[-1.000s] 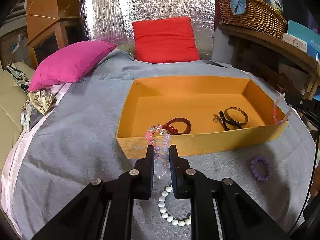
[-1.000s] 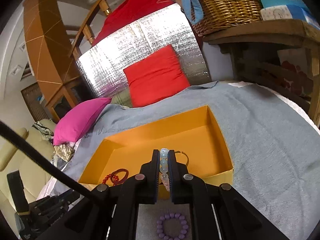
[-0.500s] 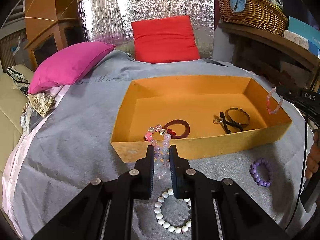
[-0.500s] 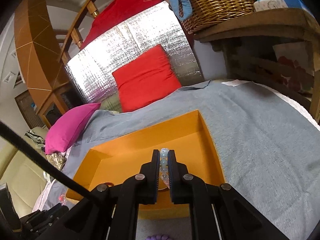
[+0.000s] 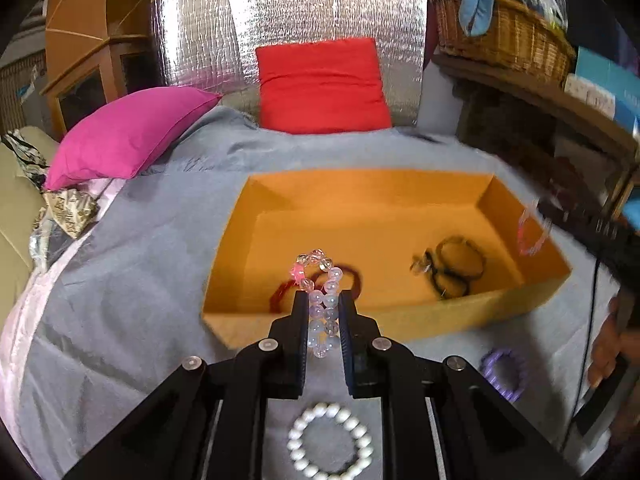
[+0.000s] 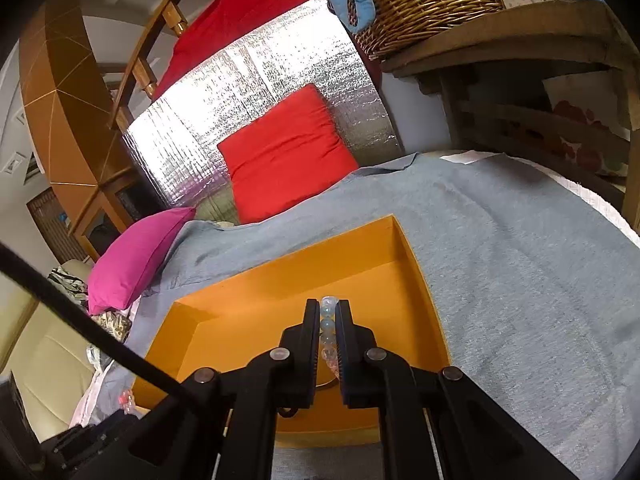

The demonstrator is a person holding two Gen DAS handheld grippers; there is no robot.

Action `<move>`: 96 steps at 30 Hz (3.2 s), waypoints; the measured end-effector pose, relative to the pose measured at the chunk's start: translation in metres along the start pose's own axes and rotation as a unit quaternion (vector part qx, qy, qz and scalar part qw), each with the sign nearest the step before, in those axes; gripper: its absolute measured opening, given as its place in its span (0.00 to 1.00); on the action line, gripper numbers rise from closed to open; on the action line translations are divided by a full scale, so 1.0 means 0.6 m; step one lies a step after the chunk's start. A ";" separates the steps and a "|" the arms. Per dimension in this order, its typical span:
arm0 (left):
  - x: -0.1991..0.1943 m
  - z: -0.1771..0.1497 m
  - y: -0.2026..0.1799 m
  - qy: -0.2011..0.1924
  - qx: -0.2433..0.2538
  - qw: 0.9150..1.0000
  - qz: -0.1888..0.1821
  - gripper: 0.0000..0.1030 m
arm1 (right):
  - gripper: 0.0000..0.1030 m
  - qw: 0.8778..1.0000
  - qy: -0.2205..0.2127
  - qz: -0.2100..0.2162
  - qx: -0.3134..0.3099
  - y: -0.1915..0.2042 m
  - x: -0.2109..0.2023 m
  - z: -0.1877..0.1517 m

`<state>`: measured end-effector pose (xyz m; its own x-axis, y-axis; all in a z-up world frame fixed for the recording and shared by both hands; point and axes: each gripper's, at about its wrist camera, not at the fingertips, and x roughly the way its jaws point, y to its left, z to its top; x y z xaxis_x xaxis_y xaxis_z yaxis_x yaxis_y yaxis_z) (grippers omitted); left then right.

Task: Organize jewelry
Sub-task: 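Open the right tool over the tray to drop the red-white bracelet while the left tool carries the pink one, then lower the pink crystal bracelet into the tray and open the left tool, then move both open tools to the white bead and purple bead bracelets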

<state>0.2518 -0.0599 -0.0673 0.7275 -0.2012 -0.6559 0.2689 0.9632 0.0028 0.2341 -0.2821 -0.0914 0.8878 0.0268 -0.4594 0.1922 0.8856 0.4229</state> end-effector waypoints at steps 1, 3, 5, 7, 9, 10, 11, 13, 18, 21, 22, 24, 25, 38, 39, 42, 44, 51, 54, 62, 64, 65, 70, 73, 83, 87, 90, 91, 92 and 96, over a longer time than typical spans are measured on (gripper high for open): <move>0.003 0.010 0.001 0.000 -0.008 1.000 -0.010 0.15 | 0.08 1.000 0.001 0.002 0.002 -0.001 0.000 0.001; 0.014 0.024 0.001 0.004 -0.019 1.000 -0.024 0.15 | 0.08 1.000 0.002 0.004 0.005 -0.002 0.000 0.000; 0.036 0.038 -0.006 0.014 -0.024 0.999 -0.042 0.15 | 0.08 1.000 0.006 0.005 0.006 -0.003 0.002 -0.001; 0.054 0.045 -0.019 0.023 -0.023 0.998 -0.058 0.15 | 0.08 1.000 0.011 0.005 0.008 -0.005 0.005 -0.002; 0.069 0.045 -0.034 0.030 -0.018 0.997 -0.069 0.15 | 0.08 1.000 0.017 0.005 0.012 -0.006 0.008 -0.003; 0.080 0.045 -0.042 0.036 -0.016 0.997 -0.073 0.15 | 0.08 1.000 0.020 0.004 0.012 -0.007 0.010 -0.004; 0.088 0.044 -0.048 0.042 -0.016 0.996 -0.076 0.15 | 0.08 1.000 0.023 0.004 0.012 -0.007 0.013 -0.005; 0.102 0.040 -0.054 0.052 -0.014 0.996 -0.077 0.15 | 0.08 0.999 0.030 0.003 0.014 -0.008 0.020 -0.008; 0.124 0.028 -0.059 0.067 -0.007 0.995 -0.067 0.15 | 0.08 0.999 0.035 0.003 0.012 -0.007 0.026 -0.012; 0.124 0.028 -0.060 0.065 -0.006 0.996 -0.067 0.15 | 0.08 0.999 0.036 0.003 0.014 -0.008 0.026 -0.013; 0.124 0.028 -0.060 0.065 -0.005 0.996 -0.068 0.15 | 0.08 0.999 0.036 0.003 0.014 -0.008 0.026 -0.014; 0.125 0.026 -0.061 0.067 -0.004 0.995 -0.068 0.15 | 0.08 0.999 0.037 0.003 0.012 -0.007 0.026 -0.015; 0.125 0.025 -0.062 0.068 -0.003 0.995 -0.069 0.15 | 0.08 0.999 0.037 0.002 0.012 -0.007 0.025 -0.014; 0.138 0.030 -0.068 0.071 -0.001 0.995 -0.071 0.15 | 0.08 0.999 0.037 -0.001 0.014 -0.010 0.028 -0.017; 0.139 0.030 -0.069 0.071 0.000 0.995 -0.071 0.15 | 0.08 0.999 0.037 -0.002 0.014 -0.011 0.028 -0.017; 0.142 0.030 -0.072 0.072 0.002 0.995 -0.072 0.15 | 0.08 0.999 0.038 -0.004 0.017 -0.014 0.029 -0.017; 0.143 0.031 -0.072 0.071 0.002 0.995 -0.072 0.15 | 0.08 0.999 0.037 -0.006 0.017 -0.016 0.029 -0.017; 0.152 0.029 -0.075 0.076 0.003 0.994 -0.073 0.15 | 0.08 0.999 0.038 -0.009 0.020 -0.018 0.031 -0.018; 0.154 0.028 -0.077 0.078 0.005 0.994 -0.075 0.15 | 0.08 0.999 0.039 -0.011 0.021 -0.018 0.032 -0.019; 0.160 0.026 -0.080 0.086 0.007 0.993 -0.075 0.20 | 0.11 0.998 0.044 -0.017 0.030 -0.025 0.039 -0.019; 0.158 0.028 -0.079 0.085 0.006 0.994 -0.073 0.35 | 0.12 0.998 0.046 -0.016 0.035 -0.029 0.039 -0.019; 0.155 0.028 -0.079 0.082 0.007 0.994 -0.072 0.39 | 0.12 0.998 0.045 -0.015 0.036 -0.030 0.038 -0.018; 0.119 0.036 -0.072 0.048 0.018 0.997 -0.059 0.49 | 0.13 0.999 0.034 -0.010 0.039 -0.034 0.017 -0.008; 0.093 0.038 -0.052 0.033 0.016 0.998 -0.046 0.49 | 0.13 0.999 0.025 -0.003 0.036 -0.035 -0.002 0.000; 0.008 -0.023 0.060 0.018 0.002 0.999 0.037 0.49 | 0.13 1.000 0.025 0.000 -0.005 -0.034 -0.083 -0.007; -0.016 -0.068 0.086 0.039 -0.019 0.998 0.042 0.49 | 0.13 0.999 0.034 0.011 -0.015 -0.028 -0.115 -0.024; -0.037 -0.104 0.084 0.046 -0.023 0.998 0.038 0.50 | 0.13 0.998 0.057 0.013 -0.018 -0.023 -0.121 -0.043; -0.040 -0.114 0.081 0.049 -0.021 0.998 0.039 0.52 | 0.13 0.998 0.066 0.013 -0.019 -0.021 -0.121 -0.050; -0.045 -0.125 0.077 0.054 -0.016 0.998 0.039 0.53 | 0.13 0.997 0.078 0.012 -0.022 -0.019 -0.121 -0.058; -0.053 -0.142 0.061 0.056 0.009 0.998 0.038 0.55 | 0.13 0.992 0.125 0.004 -0.036 -0.009 -0.120 -0.100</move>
<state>0.1845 -0.0028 -0.1106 0.6719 -0.1063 -0.7330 0.2278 0.9713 0.0679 0.1439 -0.2610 -0.1073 0.7565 0.1390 -0.6391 0.1481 0.9154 0.3743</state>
